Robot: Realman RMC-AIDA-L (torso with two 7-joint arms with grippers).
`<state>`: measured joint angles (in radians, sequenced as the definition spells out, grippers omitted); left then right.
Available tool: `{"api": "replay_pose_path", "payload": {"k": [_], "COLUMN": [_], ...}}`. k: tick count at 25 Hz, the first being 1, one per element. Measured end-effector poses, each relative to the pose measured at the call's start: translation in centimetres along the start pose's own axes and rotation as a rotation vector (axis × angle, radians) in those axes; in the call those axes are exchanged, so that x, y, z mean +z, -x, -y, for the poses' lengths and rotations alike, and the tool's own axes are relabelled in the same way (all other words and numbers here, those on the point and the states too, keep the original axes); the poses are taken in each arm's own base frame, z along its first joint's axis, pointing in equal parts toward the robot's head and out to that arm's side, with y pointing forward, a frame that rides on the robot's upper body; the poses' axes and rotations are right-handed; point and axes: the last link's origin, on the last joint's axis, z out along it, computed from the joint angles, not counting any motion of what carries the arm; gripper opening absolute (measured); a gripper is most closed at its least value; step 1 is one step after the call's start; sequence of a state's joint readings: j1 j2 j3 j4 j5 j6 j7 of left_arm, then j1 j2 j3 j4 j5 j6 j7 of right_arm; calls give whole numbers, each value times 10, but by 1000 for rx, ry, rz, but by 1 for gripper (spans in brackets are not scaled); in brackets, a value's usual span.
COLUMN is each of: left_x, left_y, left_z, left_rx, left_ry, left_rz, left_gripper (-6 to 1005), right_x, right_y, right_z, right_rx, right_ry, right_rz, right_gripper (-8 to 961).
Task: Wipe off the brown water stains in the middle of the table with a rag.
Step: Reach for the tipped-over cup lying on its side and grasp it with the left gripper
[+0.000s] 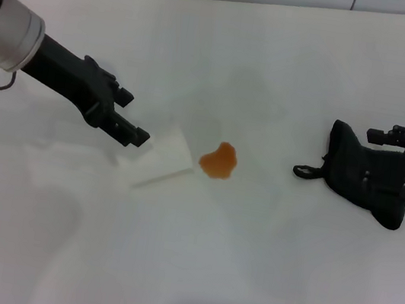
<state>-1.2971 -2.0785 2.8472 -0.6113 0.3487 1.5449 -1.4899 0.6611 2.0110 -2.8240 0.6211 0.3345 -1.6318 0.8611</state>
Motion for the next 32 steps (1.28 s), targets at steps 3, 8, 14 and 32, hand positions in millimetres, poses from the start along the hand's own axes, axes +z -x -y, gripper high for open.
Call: {"api": "replay_pose_path", "payload": {"k": [3, 8, 14, 32], "left_x": [2, 5, 15, 36], "left_y": [2, 6, 6, 5], "left_z": [-1, -2, -4, -5], "left_rx": [-2, -15, -12, 13], "left_ry": [8, 15, 20, 12], "left_rz": [18, 30, 41, 61], "left_gripper": [861, 861, 861, 862], "right_x": [0, 0, 0, -1], "right_y": [0, 0, -1, -2], "right_z": [0, 0, 0, -2], "right_rx": [-1, -1, 0, 4], "right_ry": [0, 0, -1, 1], "right_rz": [0, 0, 1, 2], "right_gripper": [708, 708, 708, 708]}}
